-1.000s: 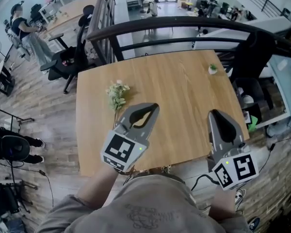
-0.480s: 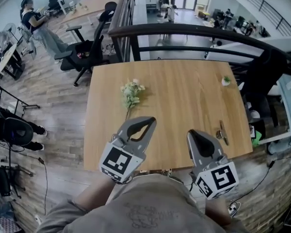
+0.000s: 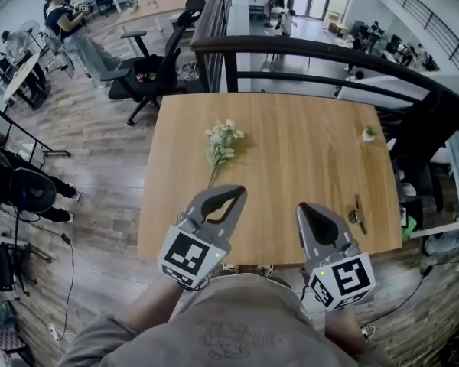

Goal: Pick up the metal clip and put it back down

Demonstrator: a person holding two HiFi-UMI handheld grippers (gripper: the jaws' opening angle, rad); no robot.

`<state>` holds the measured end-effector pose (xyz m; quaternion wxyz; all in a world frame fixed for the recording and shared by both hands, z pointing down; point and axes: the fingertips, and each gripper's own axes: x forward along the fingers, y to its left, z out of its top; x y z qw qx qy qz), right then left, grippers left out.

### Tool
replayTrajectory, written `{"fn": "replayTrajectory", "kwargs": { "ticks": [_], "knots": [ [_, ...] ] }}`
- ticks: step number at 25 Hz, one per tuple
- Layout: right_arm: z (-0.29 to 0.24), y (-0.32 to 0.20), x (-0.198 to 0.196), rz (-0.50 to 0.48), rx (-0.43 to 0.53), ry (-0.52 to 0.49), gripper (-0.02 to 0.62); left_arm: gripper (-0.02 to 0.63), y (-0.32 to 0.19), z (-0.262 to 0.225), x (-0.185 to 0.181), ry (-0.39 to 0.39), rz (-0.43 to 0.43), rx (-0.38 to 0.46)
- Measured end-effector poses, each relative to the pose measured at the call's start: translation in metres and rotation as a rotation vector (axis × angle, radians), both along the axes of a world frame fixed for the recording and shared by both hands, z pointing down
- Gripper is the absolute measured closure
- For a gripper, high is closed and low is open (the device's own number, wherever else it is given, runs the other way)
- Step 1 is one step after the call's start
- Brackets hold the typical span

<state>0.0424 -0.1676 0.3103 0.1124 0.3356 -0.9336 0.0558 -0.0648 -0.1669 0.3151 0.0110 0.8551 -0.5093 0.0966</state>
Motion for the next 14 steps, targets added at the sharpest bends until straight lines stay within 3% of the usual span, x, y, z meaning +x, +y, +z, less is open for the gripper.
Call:
{"fn": "replayTrajectory", "kwargs": {
  "ticks": [14],
  "knots": [
    [-0.003, 0.005, -0.007, -0.003, -0.001, -0.007, 0.584, 0.606, 0.01, -0.012, -0.006, 0.011, -0.011, 0.011]
  ]
}}
